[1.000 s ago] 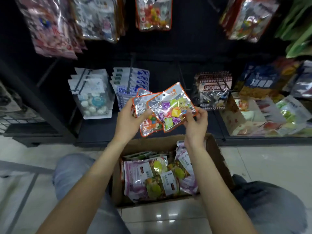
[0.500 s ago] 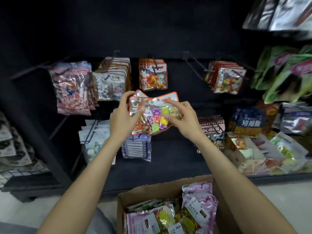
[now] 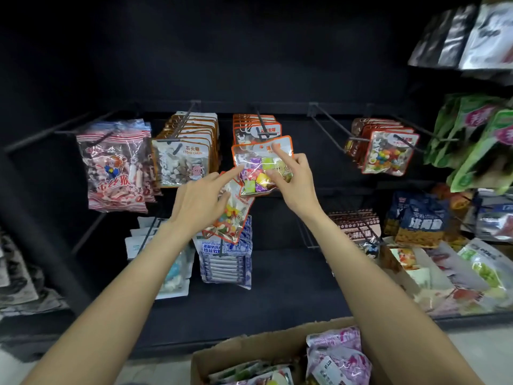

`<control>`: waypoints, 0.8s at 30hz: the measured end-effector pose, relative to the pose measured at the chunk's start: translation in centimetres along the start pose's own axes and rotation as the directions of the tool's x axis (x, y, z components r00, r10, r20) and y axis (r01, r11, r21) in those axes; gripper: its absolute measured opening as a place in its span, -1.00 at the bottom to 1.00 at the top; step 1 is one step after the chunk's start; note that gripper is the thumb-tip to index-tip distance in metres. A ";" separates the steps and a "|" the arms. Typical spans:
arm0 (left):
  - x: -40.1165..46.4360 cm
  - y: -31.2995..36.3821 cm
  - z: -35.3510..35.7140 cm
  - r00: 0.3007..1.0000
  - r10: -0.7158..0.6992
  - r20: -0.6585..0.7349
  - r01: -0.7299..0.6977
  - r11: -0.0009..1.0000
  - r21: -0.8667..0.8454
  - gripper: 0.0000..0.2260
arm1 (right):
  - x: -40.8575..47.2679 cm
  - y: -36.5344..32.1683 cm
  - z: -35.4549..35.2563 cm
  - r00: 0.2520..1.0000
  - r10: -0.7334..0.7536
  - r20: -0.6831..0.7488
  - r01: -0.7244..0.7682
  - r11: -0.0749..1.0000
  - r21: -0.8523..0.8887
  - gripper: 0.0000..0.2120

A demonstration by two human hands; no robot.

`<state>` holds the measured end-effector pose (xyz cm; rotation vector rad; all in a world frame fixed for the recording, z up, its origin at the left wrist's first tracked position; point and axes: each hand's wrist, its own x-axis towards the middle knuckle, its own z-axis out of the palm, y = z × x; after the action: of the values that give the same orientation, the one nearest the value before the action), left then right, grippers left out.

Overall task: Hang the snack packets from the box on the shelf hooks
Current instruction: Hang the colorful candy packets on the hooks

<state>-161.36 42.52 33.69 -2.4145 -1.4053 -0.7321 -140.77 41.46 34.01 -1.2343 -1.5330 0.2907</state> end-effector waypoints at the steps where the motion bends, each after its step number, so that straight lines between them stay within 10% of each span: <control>1: 0.3 -0.1 0.1 1.000 -0.009 0.009 0.009 1.000 0.002 -0.46 | 0.1 0.3 0.2 1.000 0.005 -0.004 -0.005 1.000 -0.006 -0.50; 24: 0.8 -0.8 0.7 0.997 0.051 -0.051 -0.051 0.999 0.005 -0.43 | 0.3 1.0 0.2 0.999 0.025 -0.027 -0.023 0.997 0.067 -0.51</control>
<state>-161.56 43.83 33.53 -2.4013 -1.3200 -0.7726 -140.36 42.24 33.36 -1.2004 -1.4737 0.3363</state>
